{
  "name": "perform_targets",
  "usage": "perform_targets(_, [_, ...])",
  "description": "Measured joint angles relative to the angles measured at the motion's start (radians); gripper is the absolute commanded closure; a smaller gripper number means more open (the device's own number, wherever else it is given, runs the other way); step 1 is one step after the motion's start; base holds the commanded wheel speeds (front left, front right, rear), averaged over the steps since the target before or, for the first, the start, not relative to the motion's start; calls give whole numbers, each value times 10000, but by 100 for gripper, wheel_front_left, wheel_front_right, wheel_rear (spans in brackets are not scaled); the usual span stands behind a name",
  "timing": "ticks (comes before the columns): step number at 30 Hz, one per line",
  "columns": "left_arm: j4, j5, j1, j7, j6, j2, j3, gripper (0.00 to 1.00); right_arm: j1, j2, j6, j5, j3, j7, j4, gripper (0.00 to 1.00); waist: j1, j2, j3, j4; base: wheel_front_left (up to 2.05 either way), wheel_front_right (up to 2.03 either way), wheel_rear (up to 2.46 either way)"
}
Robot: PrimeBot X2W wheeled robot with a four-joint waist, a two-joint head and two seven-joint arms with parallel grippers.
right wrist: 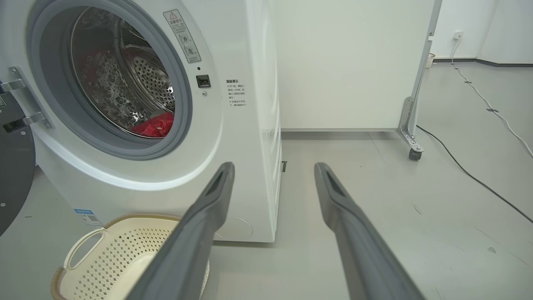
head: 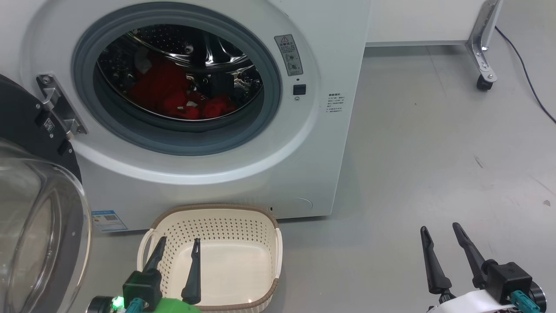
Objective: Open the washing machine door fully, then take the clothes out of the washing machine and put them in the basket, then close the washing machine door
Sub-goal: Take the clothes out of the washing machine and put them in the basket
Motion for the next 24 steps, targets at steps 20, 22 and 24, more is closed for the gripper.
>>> perform_targets(20, [63, 0, -5, 0, 12, 2, -38, 0, -1, 2, 0, 0, 13, 0, 31, 0, 0, 0, 13, -21, 14, -14, 0])
perform_targets(22, [71, 0, -5, 0, 12, 2, -42, 0, -1, 2, 0, 0, 19, 0, 35, 0, 0, 0, 6, -30, 0, 0, 0])
perform_targets(24, [71, 0, -8, 0, 12, 2, -59, 0, -1, 2, 0, 0, 21, 0, 35, 0, 0, 0, 7, -36, 0, 0, 0])
